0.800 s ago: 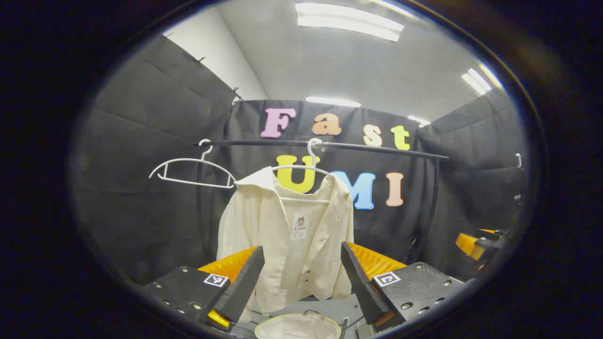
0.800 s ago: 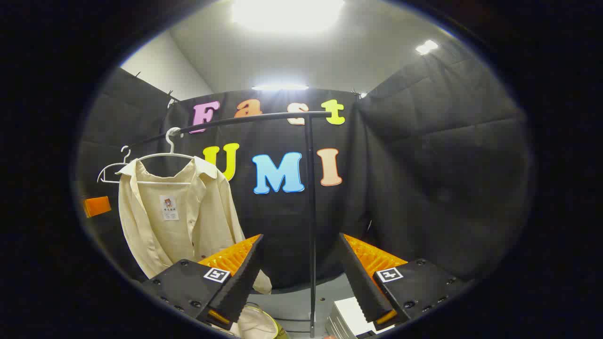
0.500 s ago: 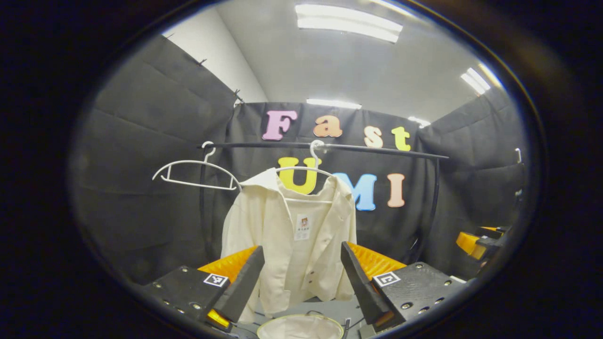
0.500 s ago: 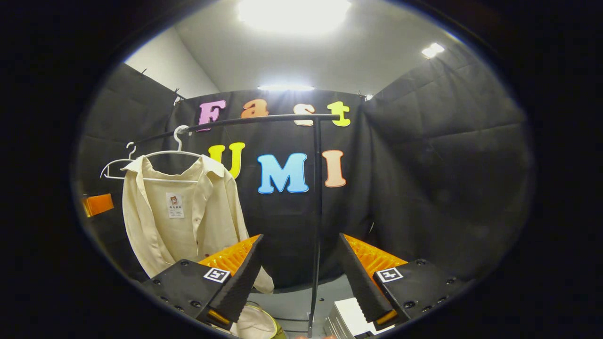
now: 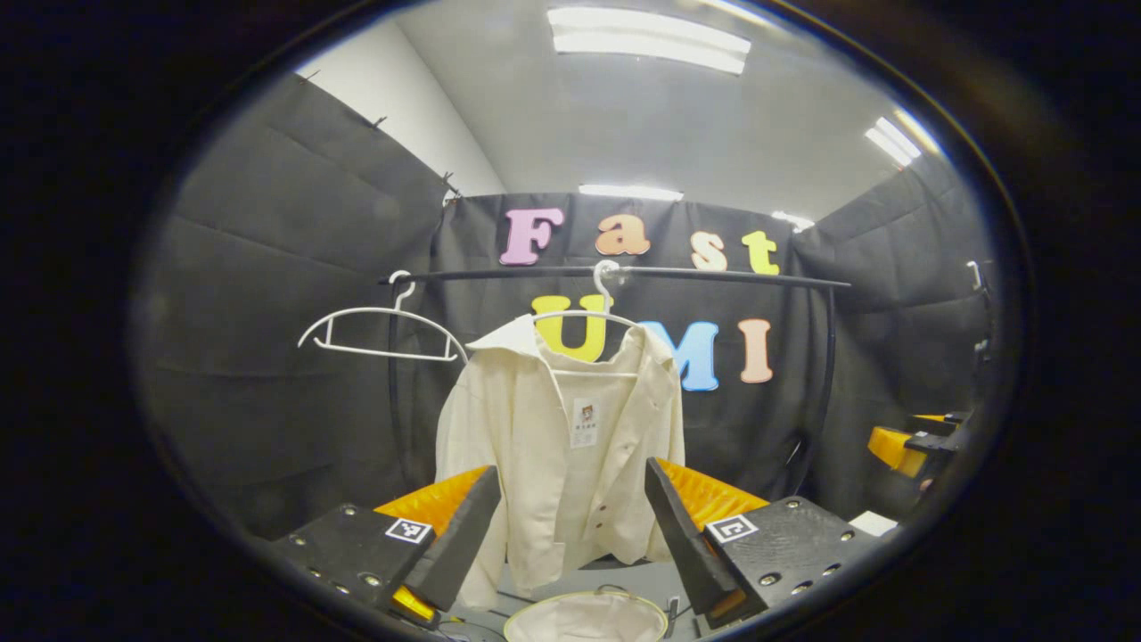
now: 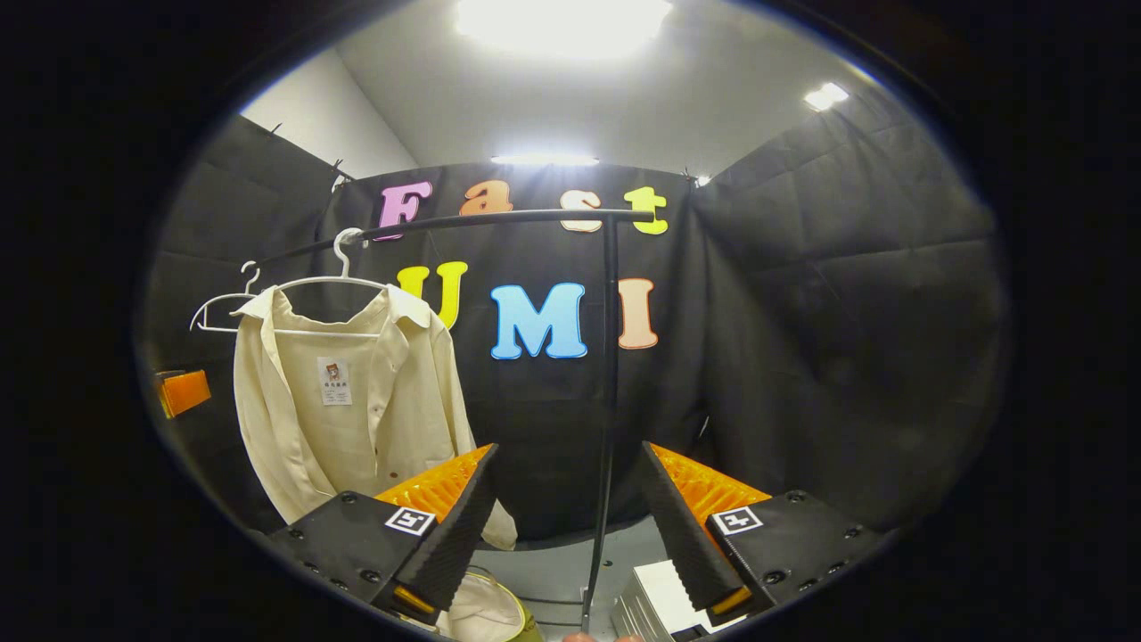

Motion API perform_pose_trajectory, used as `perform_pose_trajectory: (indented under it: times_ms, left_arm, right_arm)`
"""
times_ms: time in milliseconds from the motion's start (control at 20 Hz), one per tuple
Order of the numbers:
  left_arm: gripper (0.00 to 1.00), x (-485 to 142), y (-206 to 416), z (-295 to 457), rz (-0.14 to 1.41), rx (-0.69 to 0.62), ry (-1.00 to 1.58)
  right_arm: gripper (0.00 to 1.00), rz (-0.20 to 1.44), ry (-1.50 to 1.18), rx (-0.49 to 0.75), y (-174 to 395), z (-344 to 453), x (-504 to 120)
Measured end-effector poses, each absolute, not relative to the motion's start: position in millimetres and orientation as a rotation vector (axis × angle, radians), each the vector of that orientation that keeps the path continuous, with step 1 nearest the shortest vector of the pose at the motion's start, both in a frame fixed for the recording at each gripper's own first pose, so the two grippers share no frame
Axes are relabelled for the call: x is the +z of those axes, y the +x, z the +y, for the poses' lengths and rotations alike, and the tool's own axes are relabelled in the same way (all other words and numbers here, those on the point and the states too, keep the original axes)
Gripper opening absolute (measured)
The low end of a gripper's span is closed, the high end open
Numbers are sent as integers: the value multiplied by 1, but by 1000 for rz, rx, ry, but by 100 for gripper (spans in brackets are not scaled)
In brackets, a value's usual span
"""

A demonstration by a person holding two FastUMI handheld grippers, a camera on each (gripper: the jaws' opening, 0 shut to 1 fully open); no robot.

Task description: Grasp the clothes on the hanger with both hands and then place them into the laundry hamper below.

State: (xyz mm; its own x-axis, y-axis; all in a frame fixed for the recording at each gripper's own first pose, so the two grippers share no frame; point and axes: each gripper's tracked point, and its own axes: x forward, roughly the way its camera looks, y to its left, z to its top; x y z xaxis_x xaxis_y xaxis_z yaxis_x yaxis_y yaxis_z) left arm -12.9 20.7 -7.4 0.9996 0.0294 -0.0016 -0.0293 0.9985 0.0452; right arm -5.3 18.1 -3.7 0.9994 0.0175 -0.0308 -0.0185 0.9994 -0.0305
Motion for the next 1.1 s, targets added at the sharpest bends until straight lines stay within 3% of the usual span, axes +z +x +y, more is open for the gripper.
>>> perform_pose_trajectory:
  times_ms: [500, 650, 1100]
  left_arm:
    - [94, -13, 27, 56, 46, 141, -87]
    - [95, 3, 42, 59, 29, 165, -160]
    - [95, 27, 111, 63, 40, 284, -39]
  right_arm:
    - [97, 44, -66, 60, 15, 36, 10]
    - [96, 47, -71, 101, 38, 48, 1]
    - [96, 15, -18, 261, 124, 100, 0]
